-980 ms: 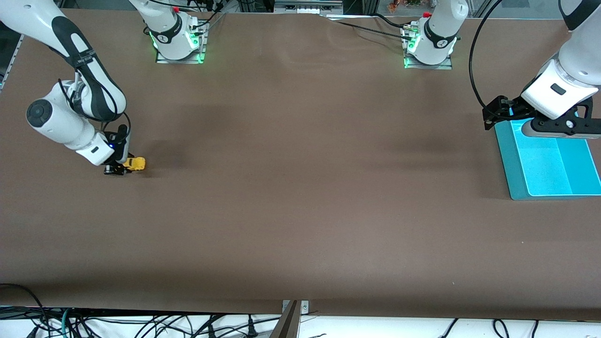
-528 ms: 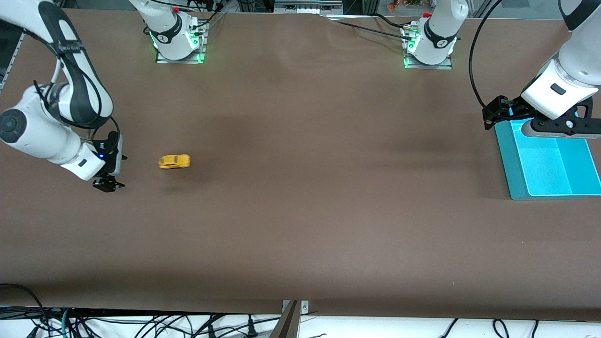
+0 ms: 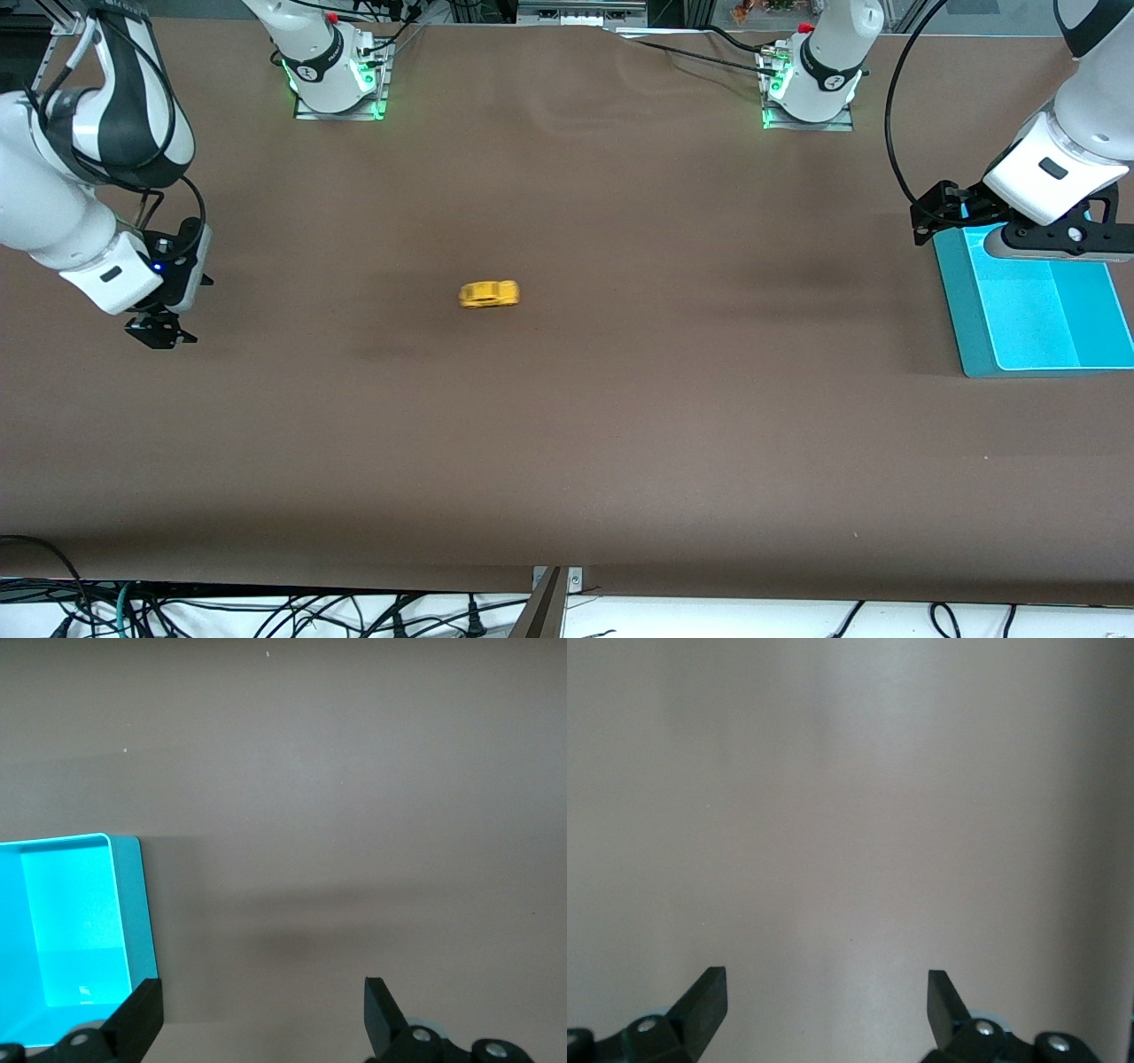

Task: Wind and store yellow beetle car
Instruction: 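Release the car and withdraw the right gripper as it rolls away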

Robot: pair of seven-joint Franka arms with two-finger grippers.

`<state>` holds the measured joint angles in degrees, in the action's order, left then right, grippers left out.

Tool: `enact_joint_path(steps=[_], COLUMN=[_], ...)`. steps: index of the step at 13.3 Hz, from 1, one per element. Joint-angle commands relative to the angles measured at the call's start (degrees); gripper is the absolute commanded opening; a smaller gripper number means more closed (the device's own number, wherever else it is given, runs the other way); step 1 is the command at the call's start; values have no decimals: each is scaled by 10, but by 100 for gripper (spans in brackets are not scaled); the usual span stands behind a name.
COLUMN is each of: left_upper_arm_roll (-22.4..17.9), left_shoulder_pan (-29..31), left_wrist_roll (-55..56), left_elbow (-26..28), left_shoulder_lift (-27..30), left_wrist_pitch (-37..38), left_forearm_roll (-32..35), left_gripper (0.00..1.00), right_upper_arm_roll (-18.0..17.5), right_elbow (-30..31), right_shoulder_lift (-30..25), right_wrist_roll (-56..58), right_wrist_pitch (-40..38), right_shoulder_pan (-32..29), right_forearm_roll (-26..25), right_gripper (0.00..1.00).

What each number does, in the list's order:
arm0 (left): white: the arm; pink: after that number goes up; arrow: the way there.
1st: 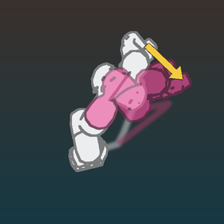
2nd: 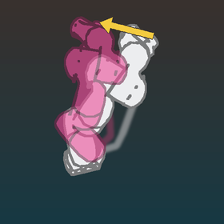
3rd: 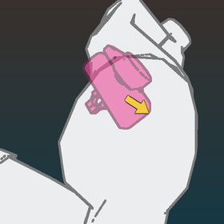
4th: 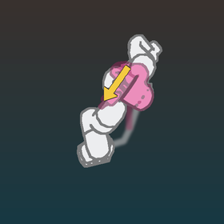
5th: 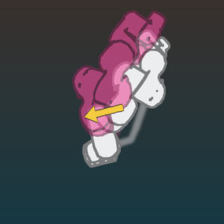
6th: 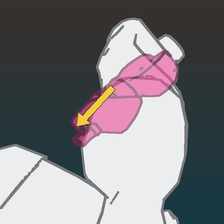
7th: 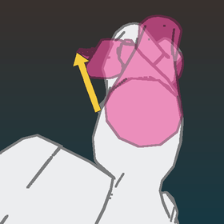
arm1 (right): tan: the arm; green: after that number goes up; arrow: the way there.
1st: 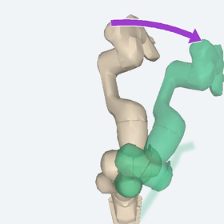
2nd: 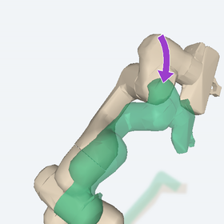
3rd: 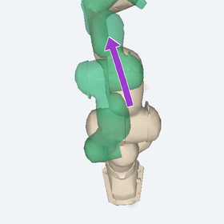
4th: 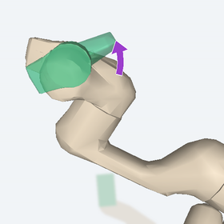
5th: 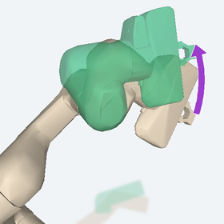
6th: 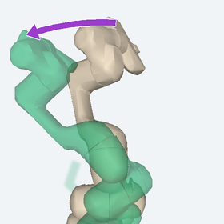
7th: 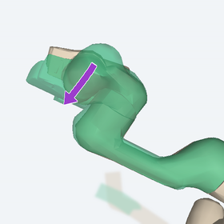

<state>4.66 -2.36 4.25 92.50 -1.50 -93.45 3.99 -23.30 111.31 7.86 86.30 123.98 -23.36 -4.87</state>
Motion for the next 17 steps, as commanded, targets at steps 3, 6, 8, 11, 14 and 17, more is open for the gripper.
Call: enact_joint_path(steps=[3,6,8,11,14,17], left_upper_arm_roll=[-1,-1,-1,-1,0,1], left_shoulder_pan=[1,0,0,0,-1,-2], left_wrist_roll=[-13,-12,-13,-13,-66,-181], left_elbow=[-19,-19,-19,-19,-19,-16], left_shoulder_lift=[-9,-9,-9,-8,-8,-8], left_wrist_pitch=[13,13,13,27,52,64], left_forearm_roll=[-7,-7,-7,-8,-8,-15], left_gripper=[100,100,100,100,100,100], right_upper_arm_roll=[-1,-1,-1,3,7,35], right_elbow=[-16,-19,-34,-61,-60,-60], right_shoulder_lift=[-40,-43,-43,-44,-70,-89], right_wrist_roll=[-32,-33,-33,-81,-182,-359], right_wrist_pitch=[-36,-41,-54,-90,-114,-152], right_shoulder_pan=[8,12,17,29,44,80], right_forearm_roll=[5,5,5,3,3,5], right_gripper=[100,100,100,100,100,100])
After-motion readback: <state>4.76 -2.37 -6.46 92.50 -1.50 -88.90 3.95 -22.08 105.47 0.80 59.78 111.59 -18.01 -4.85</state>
